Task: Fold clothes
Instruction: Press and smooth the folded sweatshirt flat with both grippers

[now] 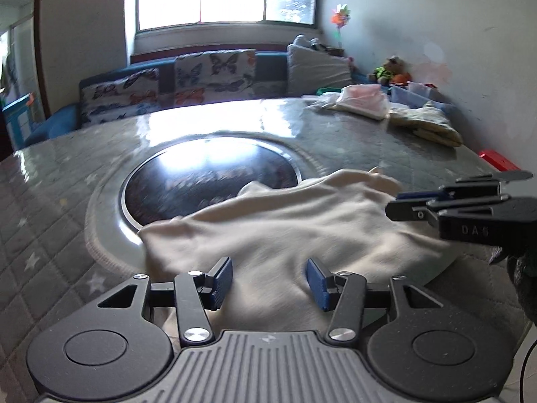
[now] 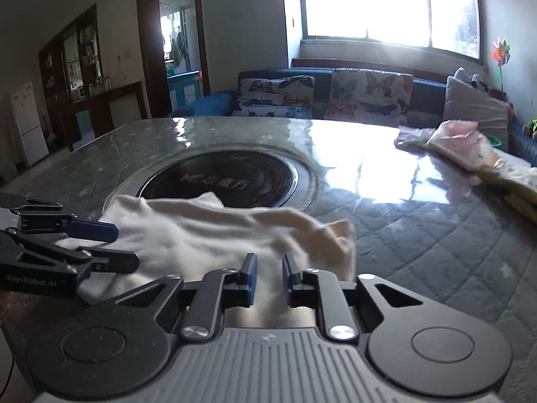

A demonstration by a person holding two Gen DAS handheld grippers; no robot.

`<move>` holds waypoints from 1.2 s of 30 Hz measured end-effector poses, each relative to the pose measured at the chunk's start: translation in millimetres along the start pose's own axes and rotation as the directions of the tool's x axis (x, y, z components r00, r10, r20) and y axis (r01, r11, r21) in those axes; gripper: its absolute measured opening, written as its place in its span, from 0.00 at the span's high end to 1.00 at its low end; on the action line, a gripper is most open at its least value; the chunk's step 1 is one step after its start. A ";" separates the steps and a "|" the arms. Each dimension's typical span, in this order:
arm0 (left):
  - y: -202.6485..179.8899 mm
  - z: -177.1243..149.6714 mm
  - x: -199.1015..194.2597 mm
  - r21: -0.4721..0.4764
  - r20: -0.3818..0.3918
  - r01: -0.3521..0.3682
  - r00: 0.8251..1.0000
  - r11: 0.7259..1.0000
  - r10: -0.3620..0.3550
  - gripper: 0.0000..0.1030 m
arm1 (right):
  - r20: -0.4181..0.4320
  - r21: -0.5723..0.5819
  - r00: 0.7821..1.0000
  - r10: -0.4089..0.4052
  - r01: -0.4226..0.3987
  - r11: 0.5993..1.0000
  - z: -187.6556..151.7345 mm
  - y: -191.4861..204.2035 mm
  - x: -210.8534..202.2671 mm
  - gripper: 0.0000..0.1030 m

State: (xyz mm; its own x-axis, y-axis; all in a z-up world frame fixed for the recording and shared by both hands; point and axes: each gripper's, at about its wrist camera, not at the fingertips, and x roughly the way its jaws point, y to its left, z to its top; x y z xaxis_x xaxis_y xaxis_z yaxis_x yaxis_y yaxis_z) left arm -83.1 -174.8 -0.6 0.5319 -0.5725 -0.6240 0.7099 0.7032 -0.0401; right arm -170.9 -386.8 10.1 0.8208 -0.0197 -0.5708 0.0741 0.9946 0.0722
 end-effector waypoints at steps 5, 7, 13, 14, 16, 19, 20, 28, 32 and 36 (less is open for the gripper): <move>14.6 -4.9 -8.6 -0.037 0.003 -0.013 1.000 0.999 0.013 0.48 | -0.016 -0.005 1.000 -0.002 0.001 1.000 -7.1 1.2 7.4 0.78; 20.7 -4.2 -11.6 -0.067 0.006 -0.001 1.000 0.998 0.001 0.48 | -0.006 -0.010 1.000 -0.007 0.007 1.000 -3.2 2.8 3.8 0.66; 32.0 -3.3 -9.2 -0.102 0.002 -0.037 0.999 0.994 0.037 0.48 | 0.012 -0.021 1.000 0.010 -0.010 1.000 11.0 12.3 14.3 0.60; 33.7 -4.3 -8.0 -0.105 -0.005 -0.046 0.999 0.993 0.046 0.48 | 0.010 -0.022 1.000 0.015 -0.015 1.000 13.2 14.8 19.6 0.57; 36.7 -5.9 -7.3 -0.104 -0.012 -0.056 0.998 0.993 0.055 0.48 | -0.008 -0.022 1.000 0.026 -0.026 0.999 15.6 17.1 31.2 0.56; 40.0 -6.3 -7.3 -0.107 -0.015 -0.064 0.998 0.992 0.063 0.48 | -0.034 -0.028 0.999 0.019 -0.020 0.999 17.4 18.5 47.8 0.54; 40.7 -6.0 -7.9 -0.107 -0.015 -0.064 0.998 0.992 0.063 0.48 | -0.041 -0.020 0.999 0.007 -0.008 1.000 18.5 16.5 51.4 0.53; 42.1 3.6 -12.5 -0.111 0.012 -0.065 0.998 0.992 0.067 0.48 | -0.027 0.018 0.999 -0.018 0.018 1.000 29.3 9.7 51.1 0.51; 42.4 6.4 -4.6 -0.111 0.001 -0.082 0.997 0.990 0.082 0.48 | -0.016 0.017 1.000 0.012 -0.012 1.000 23.6 17.3 42.2 0.46; 40.8 2.9 -7.6 -0.103 0.000 -0.082 0.997 0.991 0.082 0.48 | -0.014 -0.024 0.999 0.050 -0.050 0.998 12.0 29.3 28.3 0.43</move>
State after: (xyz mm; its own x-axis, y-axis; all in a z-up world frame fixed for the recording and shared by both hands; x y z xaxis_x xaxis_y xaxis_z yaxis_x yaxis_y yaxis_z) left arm -56.8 -143.1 4.8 0.5882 -0.5127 -0.6254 0.6125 0.7874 -0.0694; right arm -138.7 -359.4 6.0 0.8157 0.0314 -0.5777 0.0188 0.9965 0.0808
